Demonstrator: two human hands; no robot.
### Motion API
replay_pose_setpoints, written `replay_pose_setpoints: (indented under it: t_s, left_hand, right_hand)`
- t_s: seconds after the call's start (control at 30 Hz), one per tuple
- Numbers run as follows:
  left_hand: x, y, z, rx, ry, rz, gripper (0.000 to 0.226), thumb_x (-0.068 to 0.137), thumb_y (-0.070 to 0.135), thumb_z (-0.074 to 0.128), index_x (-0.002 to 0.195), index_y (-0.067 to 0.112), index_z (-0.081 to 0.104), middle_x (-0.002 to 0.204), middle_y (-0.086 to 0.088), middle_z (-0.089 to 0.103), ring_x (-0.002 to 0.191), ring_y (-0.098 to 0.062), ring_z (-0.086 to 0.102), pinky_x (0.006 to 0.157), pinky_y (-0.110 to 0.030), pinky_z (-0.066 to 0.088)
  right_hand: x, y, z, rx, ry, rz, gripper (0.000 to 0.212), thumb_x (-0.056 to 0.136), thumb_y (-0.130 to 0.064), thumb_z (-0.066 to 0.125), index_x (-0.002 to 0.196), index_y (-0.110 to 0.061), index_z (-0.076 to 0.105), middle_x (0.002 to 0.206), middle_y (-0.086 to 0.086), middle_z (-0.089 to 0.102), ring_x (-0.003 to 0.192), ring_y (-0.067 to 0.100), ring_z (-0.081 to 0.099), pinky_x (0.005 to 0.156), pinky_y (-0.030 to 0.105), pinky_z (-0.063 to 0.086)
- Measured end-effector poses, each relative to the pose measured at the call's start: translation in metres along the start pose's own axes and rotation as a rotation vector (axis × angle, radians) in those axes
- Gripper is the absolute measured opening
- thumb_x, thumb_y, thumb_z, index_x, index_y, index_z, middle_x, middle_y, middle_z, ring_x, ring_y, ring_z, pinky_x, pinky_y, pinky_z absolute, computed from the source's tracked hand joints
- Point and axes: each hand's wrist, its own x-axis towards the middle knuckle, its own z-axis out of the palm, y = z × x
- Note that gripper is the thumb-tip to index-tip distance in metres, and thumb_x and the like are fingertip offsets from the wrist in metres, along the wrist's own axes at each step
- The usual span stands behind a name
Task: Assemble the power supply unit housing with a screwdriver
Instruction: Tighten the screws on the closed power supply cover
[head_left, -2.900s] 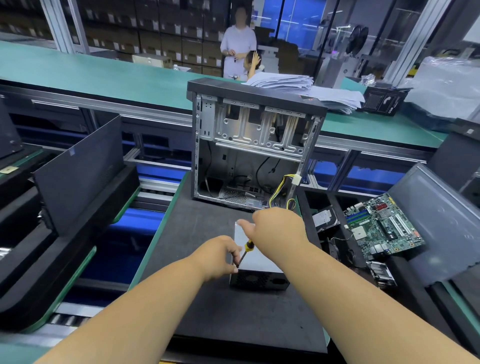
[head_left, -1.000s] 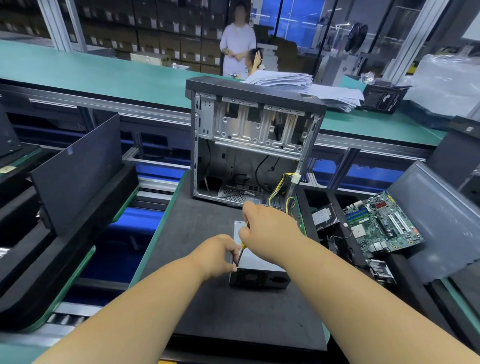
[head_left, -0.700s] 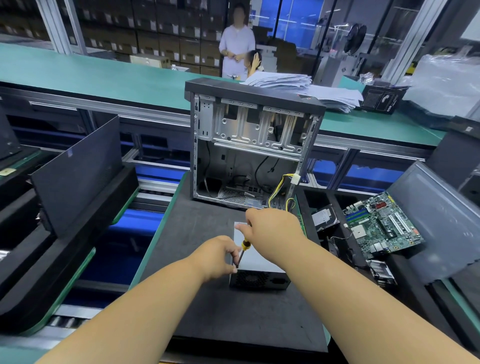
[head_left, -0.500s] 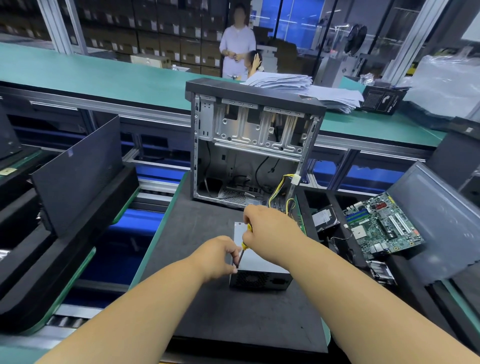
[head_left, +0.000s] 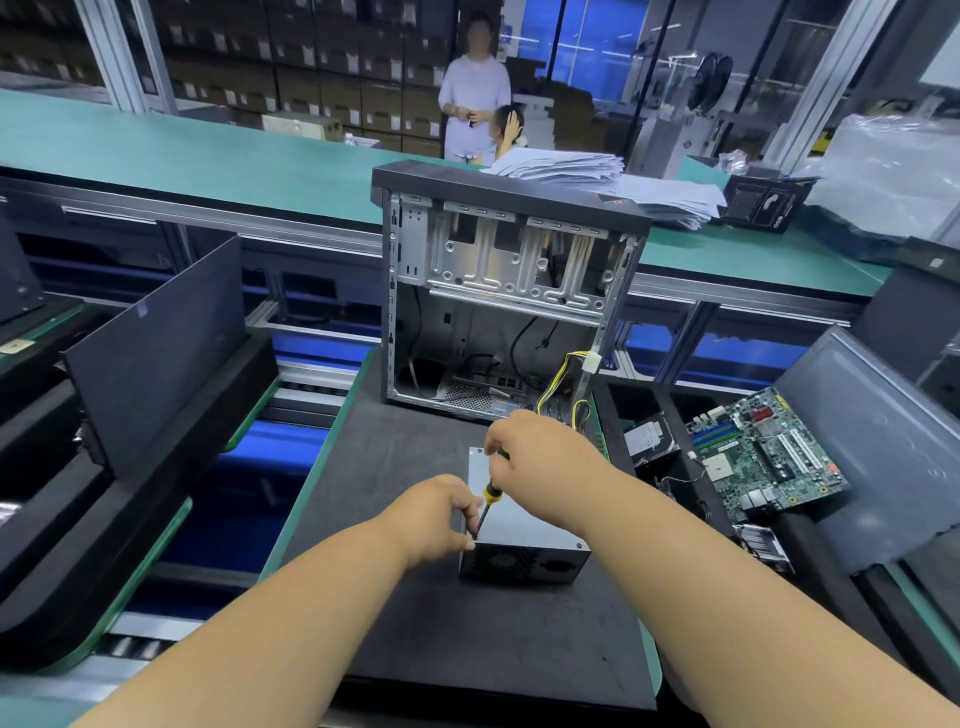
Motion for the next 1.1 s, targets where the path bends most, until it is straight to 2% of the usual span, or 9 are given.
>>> replay_pose_setpoints:
  t_s: [0.07, 0.17, 0.27, 0.4, 0.53, 0.63, 0.8, 0.9, 1.1]
  left_hand:
    - [0.0, 0.0, 0.0, 0.01, 0.004, 0.005, 0.014, 0.074, 0.014, 0.08, 0.082, 0.017, 0.069, 0.098, 0.011, 0.055, 0.1, -0.006, 0.054, 0.092, -0.022, 0.041]
    - [0.0, -0.001, 0.0, -0.002, 0.003, -0.008, 0.014, 0.075, 0.015, 0.08, 0.081, 0.019, 0.069, 0.102, 0.011, 0.055, 0.1, -0.003, 0.052, 0.095, -0.023, 0.041]
    - [0.0, -0.001, 0.001, -0.006, -0.004, -0.004, 0.014, 0.075, 0.014, 0.08, 0.08, 0.019, 0.068, 0.104, 0.008, 0.057, 0.103, -0.003, 0.051, 0.098, -0.025, 0.041]
    - [0.001, 0.0, 0.0, -0.001, 0.004, -0.01, 0.014, 0.074, 0.013, 0.08, 0.081, 0.017, 0.069, 0.102, 0.008, 0.056, 0.101, -0.005, 0.052, 0.096, -0.027, 0.042]
    - [0.0, 0.0, 0.0, -0.013, -0.002, -0.016, 0.013, 0.075, 0.013, 0.08, 0.084, 0.015, 0.07, 0.102, 0.01, 0.056, 0.106, -0.005, 0.054, 0.098, -0.026, 0.041]
    - [-0.001, 0.0, 0.001, -0.025, 0.0, -0.021, 0.013, 0.075, 0.012, 0.08, 0.082, 0.016, 0.069, 0.101, 0.013, 0.054, 0.101, 0.0, 0.052, 0.097, -0.021, 0.04]
    - [-0.001, 0.0, 0.001, -0.018, 0.011, -0.028, 0.016, 0.074, 0.012, 0.08, 0.08, 0.02, 0.068, 0.099, 0.012, 0.054, 0.096, 0.0, 0.049, 0.094, -0.021, 0.041]
    - [-0.001, 0.0, 0.001, -0.012, 0.015, -0.021, 0.017, 0.073, 0.014, 0.081, 0.08, 0.022, 0.067, 0.099, 0.01, 0.055, 0.098, -0.004, 0.052, 0.095, -0.025, 0.042]
    - [-0.003, -0.001, 0.002, -0.016, 0.021, -0.02, 0.017, 0.074, 0.014, 0.08, 0.083, 0.021, 0.068, 0.108, 0.007, 0.058, 0.108, -0.008, 0.054, 0.098, -0.026, 0.041]
  right_hand:
    - [0.001, -0.001, -0.001, -0.04, 0.003, -0.027, 0.022, 0.1, -0.04, 0.044, 0.108, -0.023, 0.056, 0.097, -0.005, 0.061, 0.086, 0.02, 0.051, 0.069, 0.035, 0.044]
    - [0.001, 0.0, 0.006, -0.25, 0.038, 0.013, 0.036, 0.102, -0.052, 0.033, 0.084, -0.023, 0.045, 0.069, -0.008, 0.046, 0.073, 0.021, 0.047, 0.058, 0.032, 0.034]
    - [0.0, -0.001, 0.008, -0.221, 0.06, 0.019, 0.028, 0.101, -0.041, 0.034, 0.083, -0.022, 0.044, 0.073, -0.005, 0.044, 0.076, 0.024, 0.048, 0.059, 0.033, 0.034]
    - [0.001, 0.001, 0.0, -0.06, -0.008, -0.034, 0.016, 0.094, -0.027, 0.044, 0.107, -0.02, 0.052, 0.102, 0.0, 0.054, 0.092, 0.025, 0.053, 0.073, 0.038, 0.047]
    - [0.003, 0.002, 0.001, -0.194, 0.025, -0.027, 0.024, 0.098, -0.048, 0.044, 0.093, -0.024, 0.046, 0.071, -0.008, 0.047, 0.076, 0.021, 0.051, 0.053, 0.03, 0.031]
    - [0.001, 0.0, 0.007, -0.302, 0.064, 0.029, 0.041, 0.099, -0.059, 0.033, 0.079, -0.024, 0.043, 0.064, -0.008, 0.04, 0.07, 0.022, 0.048, 0.052, 0.029, 0.026]
    - [-0.002, -0.004, 0.003, -0.118, 0.009, -0.03, 0.018, 0.092, -0.033, 0.044, 0.093, -0.02, 0.055, 0.092, -0.002, 0.049, 0.09, 0.023, 0.048, 0.068, 0.034, 0.039]
    - [0.0, -0.004, -0.002, -0.118, -0.024, -0.07, 0.023, 0.094, -0.032, 0.047, 0.112, -0.02, 0.057, 0.106, 0.0, 0.057, 0.096, 0.024, 0.054, 0.072, 0.035, 0.044]
    - [0.001, -0.003, 0.01, -0.307, 0.053, -0.014, 0.038, 0.101, -0.056, 0.03, 0.085, -0.024, 0.043, 0.066, -0.007, 0.04, 0.072, 0.023, 0.047, 0.052, 0.029, 0.026]
